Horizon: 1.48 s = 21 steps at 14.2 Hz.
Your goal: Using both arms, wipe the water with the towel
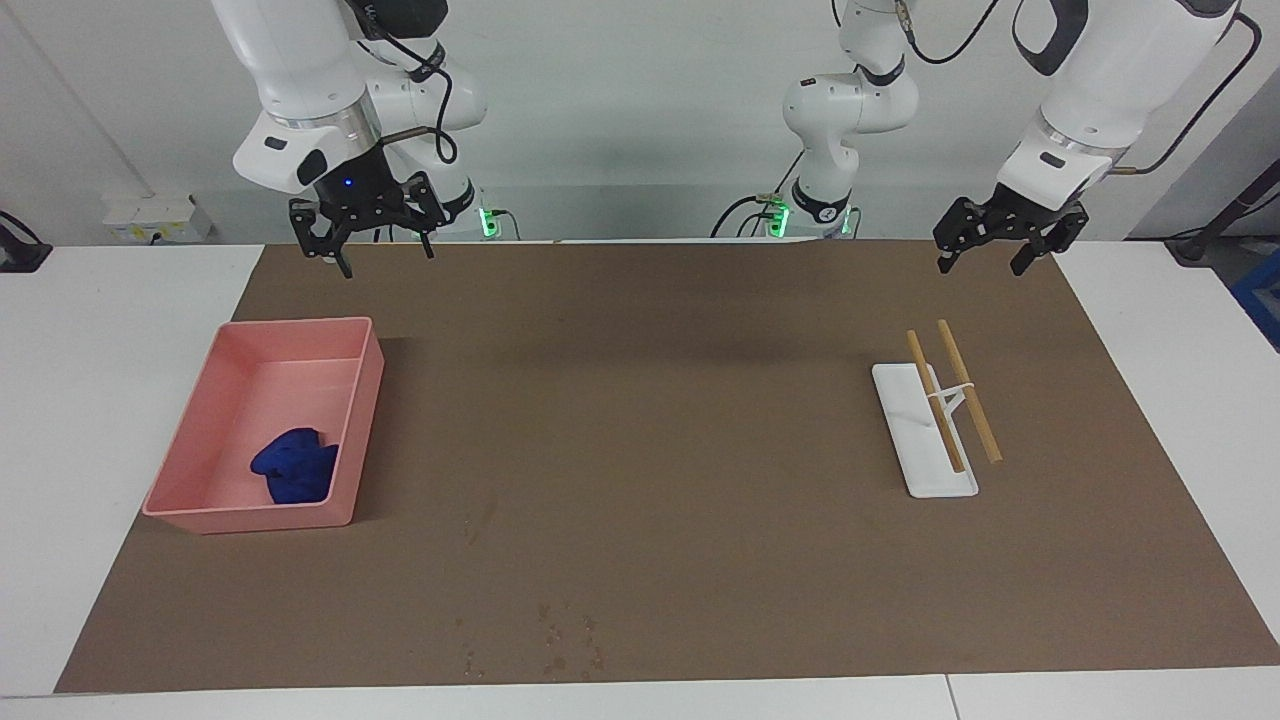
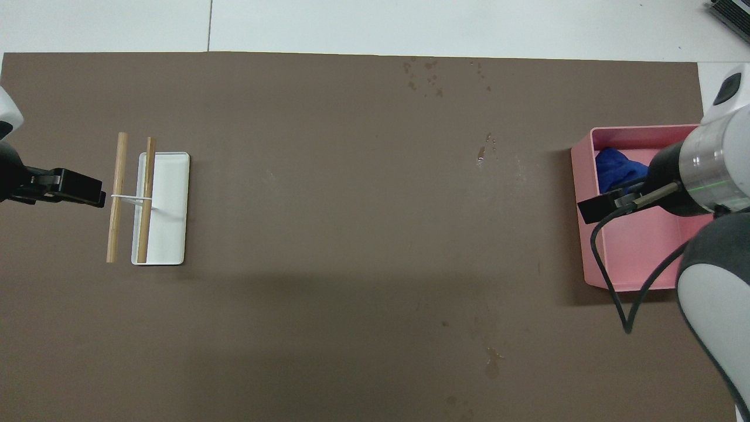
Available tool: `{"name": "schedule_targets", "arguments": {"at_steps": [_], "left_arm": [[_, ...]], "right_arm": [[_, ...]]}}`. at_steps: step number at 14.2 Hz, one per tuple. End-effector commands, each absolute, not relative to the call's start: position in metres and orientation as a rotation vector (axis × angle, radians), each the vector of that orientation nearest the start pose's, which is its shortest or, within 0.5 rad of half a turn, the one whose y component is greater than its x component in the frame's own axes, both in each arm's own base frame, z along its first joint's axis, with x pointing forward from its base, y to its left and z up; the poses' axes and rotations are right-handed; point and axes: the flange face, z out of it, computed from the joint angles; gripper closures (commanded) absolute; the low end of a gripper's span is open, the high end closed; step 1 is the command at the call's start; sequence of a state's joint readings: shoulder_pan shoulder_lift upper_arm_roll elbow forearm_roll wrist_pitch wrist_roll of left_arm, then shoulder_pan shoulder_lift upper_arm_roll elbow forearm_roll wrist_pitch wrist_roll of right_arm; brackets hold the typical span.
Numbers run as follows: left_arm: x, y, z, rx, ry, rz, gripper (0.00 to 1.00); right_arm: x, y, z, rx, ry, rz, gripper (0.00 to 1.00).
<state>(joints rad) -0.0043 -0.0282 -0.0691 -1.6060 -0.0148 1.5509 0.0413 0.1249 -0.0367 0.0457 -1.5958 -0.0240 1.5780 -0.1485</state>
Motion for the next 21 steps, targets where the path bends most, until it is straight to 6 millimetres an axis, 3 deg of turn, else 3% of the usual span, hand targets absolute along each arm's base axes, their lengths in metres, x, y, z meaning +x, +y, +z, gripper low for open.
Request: {"name": "schedule_targets", "arguments": {"at_steps": [1, 9, 12, 21], "left_arm": [[0.533, -0.040, 0.623, -3.157, 0.182, 0.037, 0.00], [0.533, -0.040, 0.623, -3.158, 0.182, 0.037, 0.00], [0.533, -0.040, 0.622, -3.157, 0.182, 0.039, 0.00], [0.533, -0.040, 0.622, -3.158, 0.182, 0.039, 0.00]], "right_arm": [[0.535, 0.090, 0.638, -3.147, -0.474, -0.050, 0.00], [0.537, 0.075, 0.639, -3.149, -0.423, -0.058, 0.00], [0.537, 0.082, 0.640, -3.148, -0.442, -0.068, 0.00], [0.538, 0.078, 0.645, -3.144, -0.427, -0.082, 0.00]]}}
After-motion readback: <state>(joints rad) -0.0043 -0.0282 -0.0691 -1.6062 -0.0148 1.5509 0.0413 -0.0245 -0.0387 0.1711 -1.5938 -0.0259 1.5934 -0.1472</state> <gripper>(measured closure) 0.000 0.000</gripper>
